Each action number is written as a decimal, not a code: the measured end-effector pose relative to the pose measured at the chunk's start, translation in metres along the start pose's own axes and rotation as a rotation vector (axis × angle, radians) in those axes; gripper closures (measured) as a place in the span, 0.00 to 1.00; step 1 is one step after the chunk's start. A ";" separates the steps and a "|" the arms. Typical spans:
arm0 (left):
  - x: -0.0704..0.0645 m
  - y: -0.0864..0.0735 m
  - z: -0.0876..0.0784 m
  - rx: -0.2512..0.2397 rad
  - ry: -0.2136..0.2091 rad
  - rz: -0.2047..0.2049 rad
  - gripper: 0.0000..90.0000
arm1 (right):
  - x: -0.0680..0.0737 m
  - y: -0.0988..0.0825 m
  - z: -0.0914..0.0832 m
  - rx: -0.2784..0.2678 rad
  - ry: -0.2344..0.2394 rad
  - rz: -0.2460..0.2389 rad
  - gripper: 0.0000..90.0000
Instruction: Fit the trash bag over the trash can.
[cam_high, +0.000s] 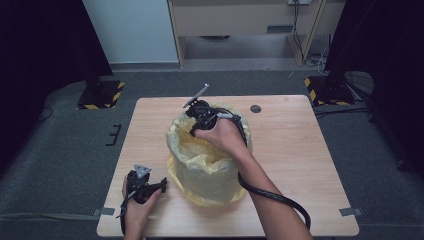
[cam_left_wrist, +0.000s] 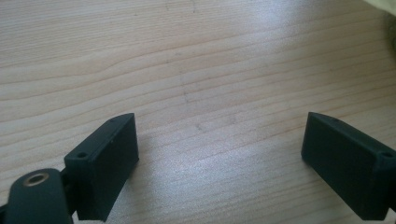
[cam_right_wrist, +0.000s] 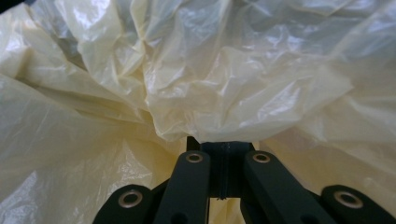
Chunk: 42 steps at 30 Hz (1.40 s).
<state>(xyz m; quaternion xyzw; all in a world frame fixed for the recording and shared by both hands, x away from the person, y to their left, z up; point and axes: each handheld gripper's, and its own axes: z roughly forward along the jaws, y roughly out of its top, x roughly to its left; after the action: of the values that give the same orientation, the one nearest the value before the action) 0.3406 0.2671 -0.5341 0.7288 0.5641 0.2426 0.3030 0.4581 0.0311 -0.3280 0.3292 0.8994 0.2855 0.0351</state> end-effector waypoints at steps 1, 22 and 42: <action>0.000 0.000 0.000 0.000 0.000 0.000 0.11 | 0.000 0.000 0.000 0.000 0.002 -0.006 1.00; 0.000 0.000 0.000 0.000 0.000 0.001 0.11 | 0.013 -0.009 -0.049 -0.110 0.068 -0.054 1.00; 0.000 0.000 0.000 0.000 -0.002 0.001 0.11 | 0.027 -0.003 -0.001 0.011 0.104 -0.069 1.00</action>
<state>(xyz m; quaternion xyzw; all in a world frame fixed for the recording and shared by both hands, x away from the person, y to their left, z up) 0.3408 0.2672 -0.5341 0.7294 0.5632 0.2421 0.3034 0.4356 0.0456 -0.3255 0.2830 0.9123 0.2960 -0.0036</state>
